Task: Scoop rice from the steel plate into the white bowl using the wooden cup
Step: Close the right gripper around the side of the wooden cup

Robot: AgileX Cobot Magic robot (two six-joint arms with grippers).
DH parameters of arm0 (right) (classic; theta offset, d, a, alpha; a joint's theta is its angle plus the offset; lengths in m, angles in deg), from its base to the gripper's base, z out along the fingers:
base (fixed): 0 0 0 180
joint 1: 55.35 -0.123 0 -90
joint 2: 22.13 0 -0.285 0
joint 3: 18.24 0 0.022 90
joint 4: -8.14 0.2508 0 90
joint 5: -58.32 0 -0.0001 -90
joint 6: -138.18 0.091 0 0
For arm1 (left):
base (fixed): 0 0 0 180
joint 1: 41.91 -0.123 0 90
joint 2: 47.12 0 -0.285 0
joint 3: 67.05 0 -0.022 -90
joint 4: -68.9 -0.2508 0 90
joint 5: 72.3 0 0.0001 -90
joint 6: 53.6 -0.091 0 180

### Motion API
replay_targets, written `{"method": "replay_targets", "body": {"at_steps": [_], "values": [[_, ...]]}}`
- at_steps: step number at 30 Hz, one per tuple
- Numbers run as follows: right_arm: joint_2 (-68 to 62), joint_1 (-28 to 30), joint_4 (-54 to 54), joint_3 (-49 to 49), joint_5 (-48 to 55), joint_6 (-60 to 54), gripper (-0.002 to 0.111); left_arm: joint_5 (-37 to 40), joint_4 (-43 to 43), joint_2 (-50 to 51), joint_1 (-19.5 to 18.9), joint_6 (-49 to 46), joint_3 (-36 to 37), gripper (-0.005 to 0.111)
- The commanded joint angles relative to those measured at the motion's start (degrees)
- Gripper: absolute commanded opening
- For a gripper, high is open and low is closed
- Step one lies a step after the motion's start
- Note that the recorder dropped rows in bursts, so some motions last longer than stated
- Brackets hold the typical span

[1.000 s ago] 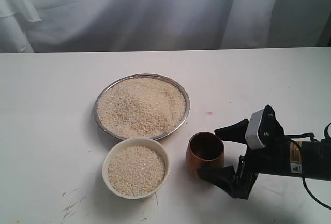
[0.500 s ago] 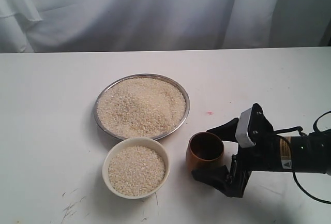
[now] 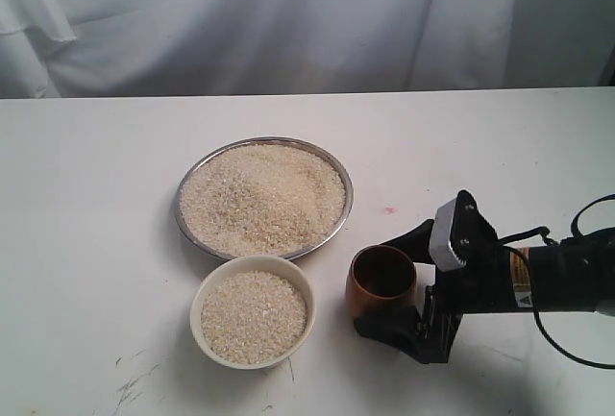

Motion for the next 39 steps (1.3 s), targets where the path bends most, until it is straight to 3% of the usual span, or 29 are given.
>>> {"method": "replay_targets", "body": {"at_steps": [1, 28, 29, 39], "values": [[0.0, -0.3, -1.4, 0.3, -0.6, 0.3, 0.105, -0.4, 0.1, -0.2, -0.1, 0.0, 0.3, 0.000], [0.0, -0.3, -2.7, 1.4, -1.6, 0.8, 0.104, -0.4, 0.1, -0.2, -0.1, 0.0, 0.3, 0.000], [0.0, -0.3, -2.7, 1.4, -1.6, 1.0, 0.102, -0.4, 0.1, -0.2, -0.1, 0.0, 0.3, 0.000], [0.0, -0.3, -2.7, 1.4, -1.6, 1.1, 0.039, -0.4, 0.1, -0.2, -0.1, 0.0, 0.3, 0.000]]}}
